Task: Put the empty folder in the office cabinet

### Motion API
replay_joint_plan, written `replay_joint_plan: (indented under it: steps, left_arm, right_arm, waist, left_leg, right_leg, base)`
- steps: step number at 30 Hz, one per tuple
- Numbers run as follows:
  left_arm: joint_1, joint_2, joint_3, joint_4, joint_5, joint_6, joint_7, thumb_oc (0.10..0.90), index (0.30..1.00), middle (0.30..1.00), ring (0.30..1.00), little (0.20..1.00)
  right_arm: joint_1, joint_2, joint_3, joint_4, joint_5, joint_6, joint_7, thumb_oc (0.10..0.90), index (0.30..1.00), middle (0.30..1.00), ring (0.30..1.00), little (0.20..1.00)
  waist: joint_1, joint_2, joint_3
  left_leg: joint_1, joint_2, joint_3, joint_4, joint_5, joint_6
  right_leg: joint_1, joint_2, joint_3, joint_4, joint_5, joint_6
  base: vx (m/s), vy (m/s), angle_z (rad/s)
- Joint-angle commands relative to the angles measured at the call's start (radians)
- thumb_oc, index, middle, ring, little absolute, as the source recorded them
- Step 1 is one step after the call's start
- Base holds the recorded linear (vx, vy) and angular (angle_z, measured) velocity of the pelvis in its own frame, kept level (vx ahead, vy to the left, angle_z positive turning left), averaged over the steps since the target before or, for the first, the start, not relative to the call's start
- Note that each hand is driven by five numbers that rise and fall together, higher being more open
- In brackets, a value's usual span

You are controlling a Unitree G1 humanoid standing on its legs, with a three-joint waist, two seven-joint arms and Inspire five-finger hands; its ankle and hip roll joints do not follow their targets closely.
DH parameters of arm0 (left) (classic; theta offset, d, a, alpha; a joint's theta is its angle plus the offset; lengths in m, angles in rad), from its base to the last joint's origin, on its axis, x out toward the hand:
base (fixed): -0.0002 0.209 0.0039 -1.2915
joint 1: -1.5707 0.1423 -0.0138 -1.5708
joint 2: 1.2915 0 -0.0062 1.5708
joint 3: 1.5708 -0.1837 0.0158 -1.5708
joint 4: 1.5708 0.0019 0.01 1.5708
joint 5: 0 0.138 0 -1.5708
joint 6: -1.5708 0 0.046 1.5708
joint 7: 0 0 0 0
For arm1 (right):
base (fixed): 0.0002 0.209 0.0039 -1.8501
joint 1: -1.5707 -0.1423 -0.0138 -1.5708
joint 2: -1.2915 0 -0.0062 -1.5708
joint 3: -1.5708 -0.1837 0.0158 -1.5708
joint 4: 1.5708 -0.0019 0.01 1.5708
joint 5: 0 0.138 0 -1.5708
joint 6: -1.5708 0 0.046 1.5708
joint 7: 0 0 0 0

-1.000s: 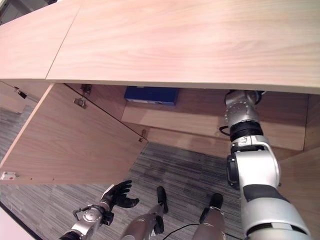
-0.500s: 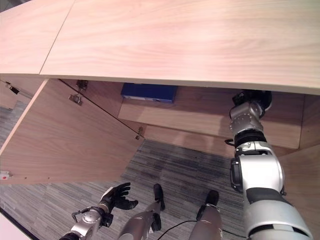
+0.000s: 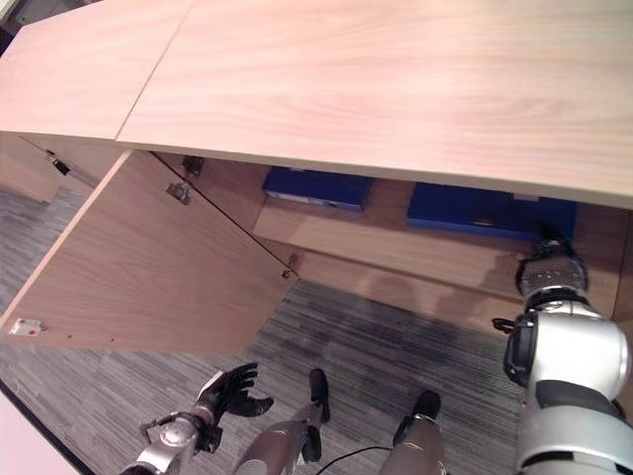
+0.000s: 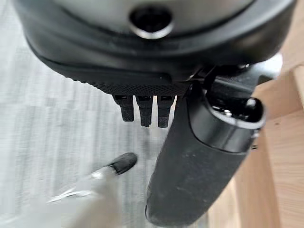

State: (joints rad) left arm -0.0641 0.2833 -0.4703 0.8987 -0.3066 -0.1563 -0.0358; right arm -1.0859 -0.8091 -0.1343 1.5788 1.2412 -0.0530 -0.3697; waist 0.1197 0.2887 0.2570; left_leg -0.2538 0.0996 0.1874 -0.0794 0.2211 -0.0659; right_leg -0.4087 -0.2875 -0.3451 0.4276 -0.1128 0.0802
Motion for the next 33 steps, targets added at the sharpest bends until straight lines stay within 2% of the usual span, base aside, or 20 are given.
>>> replay_joint_plan:
  steps: [1,6,15,17,21,22,23,25,26,27,28,29,30,31,32,33]
  left_arm:
    - [-0.044,0.068,-0.035,0.001,0.029,-0.033,-0.013,0.800,0.900,0.900,0.900,0.900]
    - [-0.033,0.066,-0.037,-0.011,0.043,-0.029,-0.018,0.800,0.900,0.900,0.900,0.900]
    - [-0.042,0.038,-0.036,-0.008,0.047,-0.027,-0.016,0.800,0.900,0.900,0.900,0.900]
    - [-0.040,0.027,-0.035,-0.012,0.047,-0.026,-0.016,0.800,0.900,0.900,0.900,0.900]
    - [-0.048,-0.002,-0.013,0.006,0.049,-0.024,0.005,0.800,0.900,0.900,0.900,0.900]
    - [-0.060,-0.018,0.002,0.028,0.051,-0.022,0.023,0.800,0.900,0.900,0.900,0.900]
    - [-0.069,-0.026,0.016,0.046,0.049,-0.022,0.037,0.800,0.900,0.900,0.900,0.900]
    - [-0.080,-0.047,0.046,0.064,0.063,-0.022,0.062,0.800,0.900,0.900,0.900,0.900]
    - [-0.086,-0.063,0.077,0.089,0.078,-0.023,0.088,0.800,0.900,0.900,0.900,0.900]
    - [-0.084,-0.064,0.079,0.089,0.079,-0.024,0.089,0.800,0.900,0.900,0.900,0.900]
    - [-0.091,-0.072,0.097,0.104,0.077,-0.025,0.104,0.800,0.900,0.900,0.900,0.900]
    - [-0.095,-0.079,0.124,0.115,0.078,-0.029,0.121,0.800,0.900,0.900,0.900,0.900]
    - [-0.095,-0.079,0.124,0.115,0.078,-0.029,0.121,0.800,0.900,0.900,0.900,0.900]
    - [-0.098,-0.080,0.140,0.123,0.080,-0.031,0.123,0.800,0.900,0.900,0.900,0.900]
    - [-0.103,-0.079,0.157,0.129,0.093,-0.039,0.121,0.800,0.900,0.900,0.900,0.900]
    - [-0.103,-0.079,0.157,0.129,0.094,-0.039,0.121,0.800,0.900,0.900,0.900,0.900]
  right_arm:
    - [-0.036,-0.048,0.007,-0.017,0.036,-0.012,0.025,0.800,0.900,0.900,0.900,0.900]
    - [0.020,-0.046,-0.030,-0.025,0.060,-0.019,0.027,0.800,0.900,0.900,0.900,0.900]
    - [0.120,0.029,-0.083,-0.050,0.074,-0.031,0.040,0.800,0.900,0.900,0.900,0.900]
    - [0.171,0.062,-0.109,-0.073,0.075,-0.046,0.050,0.800,0.900,0.900,0.900,0.900]
    - [0.330,0.241,-0.150,-0.217,0.090,-0.141,0.080,0.800,0.900,0.900,0.900,0.900]
    - [0.381,0.319,-0.131,-0.285,0.077,-0.175,0.094,0.577,0.566,0.566,0.566,0.566]
    - [0.415,0.375,-0.110,-0.358,0.069,-0.204,0.088,0.400,0.300,0.300,0.300,0.300]
    - [0.571,0.514,-0.074,-0.609,0.013,-0.279,0.116,0.400,0.300,0.300,0.300,0.300]
    - [0.697,0.562,0.015,-0.783,-0.130,-0.314,0.097,0.400,0.300,0.300,0.300,0.300]
    - [0.702,0.565,0.018,-0.792,-0.136,-0.313,0.090,0.400,0.300,0.300,0.300,0.300]
    - [0.747,0.574,0.055,-0.870,-0.207,-0.322,0.079,0.400,0.300,0.300,0.300,0.300]
    - [0.844,0.550,0.126,-1.045,-0.393,-0.309,0.072,0.400,0.300,0.300,0.300,0.300]
    - [0.844,0.550,0.126,-1.046,-0.393,-0.309,0.071,0.400,0.300,0.300,0.300,0.300]
    - [0.865,0.508,0.159,-1.126,-0.488,-0.294,0.081,0.400,0.300,0.300,0.300,0.300]
    - [0.897,0.424,0.191,-1.240,-0.663,-0.282,0.091,0.400,0.300,0.300,0.300,0.300]
    - [0.897,0.424,0.191,-1.240,-0.663,-0.282,0.091,0.400,0.300,0.300,0.300,0.300]
  waist:
    - [0.027,-0.009,-0.027]
    - [0.031,0.001,-0.030]
    - [0.026,-0.008,-0.042]
    - [0.023,-0.015,-0.043]
    - [0.005,-0.043,-0.042]
    - [-0.008,-0.057,-0.039]
    - [-0.020,-0.069,-0.038]
    - [-0.056,-0.086,-0.027]
    - [-0.086,-0.111,-0.024]
    - [-0.087,-0.110,-0.026]
    - [-0.101,-0.119,-0.028]
    - [-0.125,-0.137,-0.028]
    - [-0.125,-0.136,-0.030]
    - [-0.135,-0.145,-0.029]
    - [-0.147,-0.159,-0.030]
    - [-0.147,-0.159,-0.031]
  left_leg:
    - [0.111,0.038,0.008,-0.005,-0.116,-0.117]
    - [0.116,0.034,0.003,-0.005,-0.118,-0.115]
    - [0.132,0.029,-0.004,-0.004,-0.124,-0.110]
    - [0.138,0.030,-0.006,-0.003,-0.126,-0.109]
    - [0.159,0.032,-0.008,-0.003,-0.134,-0.106]
    - [0.164,0.037,-0.006,-0.004,-0.134,-0.107]
    - [0.168,0.038,-0.004,-0.004,-0.134,-0.107]
    - [0.173,0.044,0.006,-0.004,-0.135,-0.107]
    - [0.186,0.047,0.017,-0.003,-0.143,-0.108]
    - [0.182,0.048,0.017,-0.005,-0.138,-0.107]
    - [0.184,0.052,0.023,-0.005,-0.138,-0.107]
    - [0.189,0.057,0.034,-0.006,-0.137,-0.108]
    - [0.187,0.058,0.034,-0.006,-0.137,-0.108]
    - [0.192,0.063,0.040,-0.006,-0.137,-0.110]
    - [0.194,0.070,0.045,-0.007,-0.135,-0.112]
    - [0.193,0.071,0.045,-0.007,-0.135,-0.112]
  right_leg:
    - [0.081,0.007,0.065,-0.105,-0.028,0.100]
    - [0.093,0.002,0.064,-0.105,-0.032,0.102]
    - [0.127,0.007,0.057,-0.119,-0.028,0.101]
    - [0.137,0.009,0.052,-0.122,-0.027,0.101]
    - [0.169,0.024,0.048,-0.140,-0.021,0.100]
    - [0.173,0.031,0.050,-0.147,-0.016,0.098]
    - [0.175,0.034,0.054,-0.151,-0.011,0.097]
    - [0.173,0.043,0.062,-0.155,-0.006,0.095]
    - [0.175,0.046,0.072,-0.152,-0.009,0.094]
    - [0.173,0.048,0.072,-0.157,-0.001,0.093]
    - [0.170,0.053,0.075,-0.160,0.005,0.091]
    - [0.166,0.057,0.082,-0.158,0.008,0.091]
    - [0.166,0.057,0.081,-0.159,0.010,0.090]
    - [0.164,0.059,0.085,-0.159,0.012,0.091]
    - [0.165,0.063,0.089,-0.162,0.014,0.091]
    - [0.165,0.064,0.089,-0.163,0.015,0.090]
  base:
    - [0.00,0.000,0.00]
    - [0.00,0.000,0.00]
    - [0.00,-0.001,0.02]
    - [0.00,0.000,0.00]
    - [0.02,-0.005,0.03]
    - [0.03,-0.012,-0.15]
    - [0.02,-0.015,-0.10]
    - [0.04,0.000,-0.08]
    - [0.05,0.014,-0.08]
    - [0.05,0.003,-0.06]
    - [0.02,0.003,-0.24]
    - [0.04,0.001,-0.26]
    - [0.04,0.019,-0.26]
    - [0.03,0.002,-0.13]
    - [0.03,0.002,-0.12]
    - [0.01,-0.005,-0.16]
